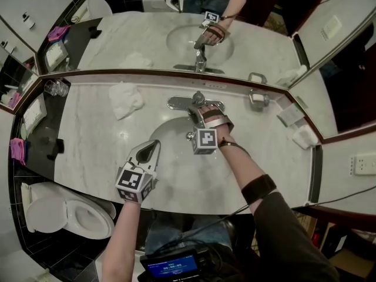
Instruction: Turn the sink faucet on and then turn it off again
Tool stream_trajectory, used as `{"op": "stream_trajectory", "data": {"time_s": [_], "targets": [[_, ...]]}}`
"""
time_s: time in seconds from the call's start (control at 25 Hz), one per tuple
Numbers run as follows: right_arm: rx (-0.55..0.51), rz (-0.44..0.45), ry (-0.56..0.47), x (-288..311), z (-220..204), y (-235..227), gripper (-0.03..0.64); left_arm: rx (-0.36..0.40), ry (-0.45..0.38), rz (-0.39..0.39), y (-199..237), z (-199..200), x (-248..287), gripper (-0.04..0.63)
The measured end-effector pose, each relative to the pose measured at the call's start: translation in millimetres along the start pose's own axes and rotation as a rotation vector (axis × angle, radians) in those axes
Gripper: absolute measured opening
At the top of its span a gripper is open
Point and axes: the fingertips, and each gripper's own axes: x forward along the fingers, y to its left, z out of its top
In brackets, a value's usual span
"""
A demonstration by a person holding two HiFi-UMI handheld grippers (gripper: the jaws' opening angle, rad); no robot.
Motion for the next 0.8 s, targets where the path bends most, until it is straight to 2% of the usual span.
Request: {"op": "stream_trajectory", "data": {"time_s": [0.2, 0.64, 0.8], "targets": [[0.046, -0.003, -0.014, -1.5, -0.3, -5.7, 0.098, 0.004, 0.001, -0.003, -3.2, 1.8, 1.8, 0.0], [0.19, 0.058, -0.054, -0.4, 2.2, -10.7, 0.103, 0.014, 0.004, -0.004, 0.8, 6.2, 6.3, 0.0], [0.283, 0.075, -0.074, -0.7, -0.2, -19.3, 0.101, 0.016, 0.007, -0.01, -0.9, 5.8, 10.9, 0.0]]}}
